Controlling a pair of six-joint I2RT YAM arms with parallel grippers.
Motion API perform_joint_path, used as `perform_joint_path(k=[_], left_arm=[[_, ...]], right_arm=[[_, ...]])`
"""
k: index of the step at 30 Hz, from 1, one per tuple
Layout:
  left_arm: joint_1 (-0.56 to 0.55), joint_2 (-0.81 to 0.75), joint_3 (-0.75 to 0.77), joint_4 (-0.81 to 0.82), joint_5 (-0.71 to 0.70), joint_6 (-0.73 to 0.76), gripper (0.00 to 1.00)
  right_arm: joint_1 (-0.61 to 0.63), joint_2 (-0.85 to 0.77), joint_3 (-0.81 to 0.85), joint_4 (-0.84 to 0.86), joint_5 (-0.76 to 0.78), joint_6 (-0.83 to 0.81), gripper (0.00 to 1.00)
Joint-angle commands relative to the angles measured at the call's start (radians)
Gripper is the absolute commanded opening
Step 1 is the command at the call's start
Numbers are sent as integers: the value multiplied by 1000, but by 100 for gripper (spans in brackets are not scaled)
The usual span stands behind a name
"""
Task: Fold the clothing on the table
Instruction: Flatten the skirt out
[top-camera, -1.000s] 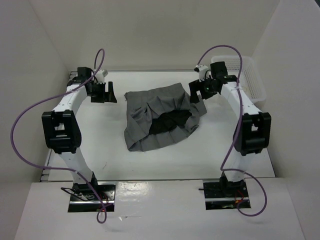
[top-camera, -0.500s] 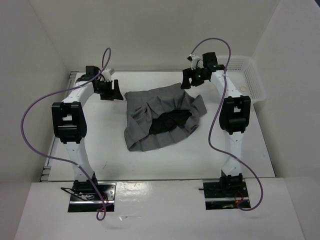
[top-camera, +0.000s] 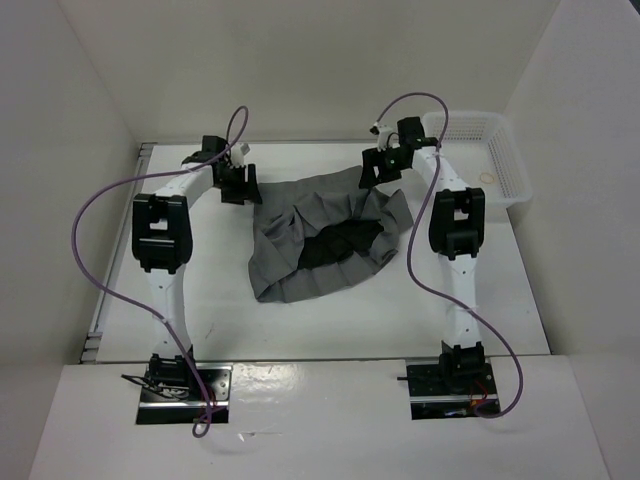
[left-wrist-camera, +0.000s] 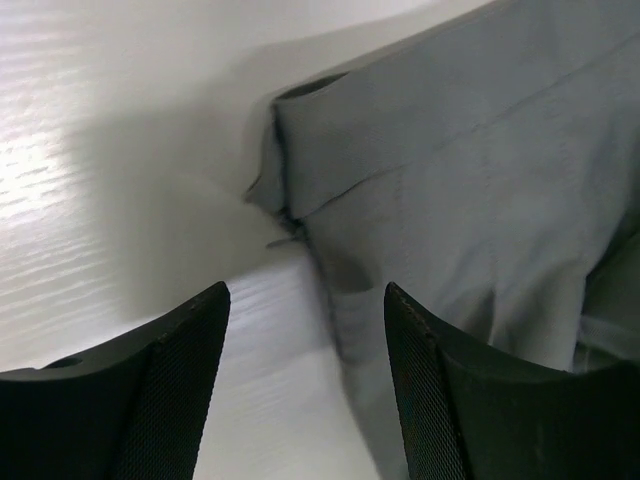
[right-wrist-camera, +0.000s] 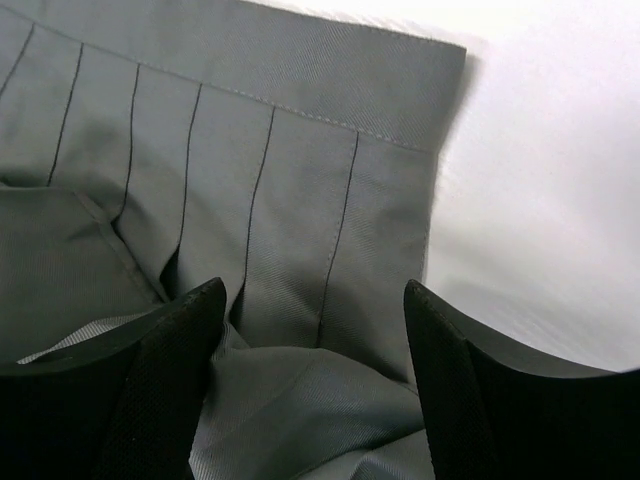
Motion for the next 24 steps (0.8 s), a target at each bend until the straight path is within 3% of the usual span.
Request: perform_joint_path(k=[1, 7, 24], left_arm=[[-24, 16, 44, 25, -24, -27, 70], [-35, 36, 62, 36, -24, -27, 70], [-35, 107, 99, 54, -88, -56, 70]], right_arm=[[-8, -6, 24, 1, -1, -4, 75], [-8, 40, 58, 1, 8, -4, 69], [60, 185, 284, -109, 26, -13, 68]])
